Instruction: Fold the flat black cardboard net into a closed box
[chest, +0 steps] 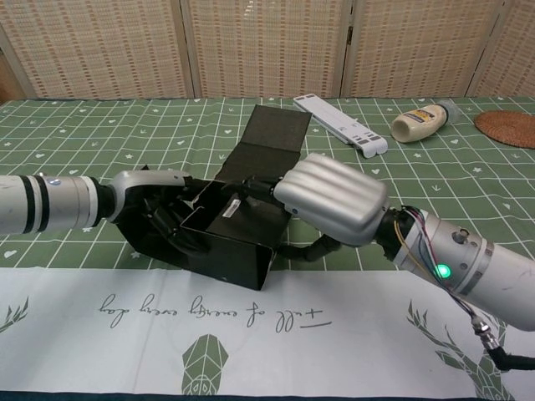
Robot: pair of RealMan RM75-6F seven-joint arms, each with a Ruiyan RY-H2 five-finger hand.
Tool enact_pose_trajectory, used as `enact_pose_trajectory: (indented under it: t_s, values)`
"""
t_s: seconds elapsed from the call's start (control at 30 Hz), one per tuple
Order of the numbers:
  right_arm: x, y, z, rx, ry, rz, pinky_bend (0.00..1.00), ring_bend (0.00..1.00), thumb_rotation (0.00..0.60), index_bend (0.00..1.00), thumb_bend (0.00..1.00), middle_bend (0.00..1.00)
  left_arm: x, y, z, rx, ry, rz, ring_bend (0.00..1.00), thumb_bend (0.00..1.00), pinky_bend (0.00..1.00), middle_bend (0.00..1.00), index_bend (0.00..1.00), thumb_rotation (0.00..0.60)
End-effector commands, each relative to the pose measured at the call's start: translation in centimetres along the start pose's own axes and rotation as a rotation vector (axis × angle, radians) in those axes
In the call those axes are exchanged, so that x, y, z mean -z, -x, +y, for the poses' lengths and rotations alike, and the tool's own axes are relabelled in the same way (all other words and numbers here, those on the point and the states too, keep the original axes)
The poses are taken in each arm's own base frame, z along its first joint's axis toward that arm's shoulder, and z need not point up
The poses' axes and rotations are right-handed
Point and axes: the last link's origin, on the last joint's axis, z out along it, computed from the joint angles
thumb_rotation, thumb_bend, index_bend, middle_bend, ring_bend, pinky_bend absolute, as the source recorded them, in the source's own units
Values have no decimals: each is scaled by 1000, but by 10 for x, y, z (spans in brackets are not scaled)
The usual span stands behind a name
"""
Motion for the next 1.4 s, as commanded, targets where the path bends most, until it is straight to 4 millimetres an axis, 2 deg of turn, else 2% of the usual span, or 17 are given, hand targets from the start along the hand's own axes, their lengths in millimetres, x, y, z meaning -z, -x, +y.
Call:
enact_pose_trajectory:
  t_s: [0.03,0.4,1.17,1.27,1.4]
  values:
    - [-2,-1,0,-5,1,3,1000,746,600,134,319,260,0,1,2,4,2,-6,576,145,874,203,149,600]
    - [-10,-3,-1,-61,-22,-46,1000,748,600,134,406,295,-1,-1,4,18,9,-7,570,145,874,203,128,600]
    - [-13,-11,3,-62,-23,-76,1000,759,600,134,417,329,-1,1,4,7,19,-14,564,145,874,190,114,600]
    - [-12,-12,3,-69,-24,-89,1000,759,600,134,416,330,-2,1,4,10,20,-14,564,145,874,190,130,600]
    - [-12,-14,2,-69,-26,-90,1000,759,600,134,417,333,-3,2,4,13,19,-13,572,145,874,201,202,600]
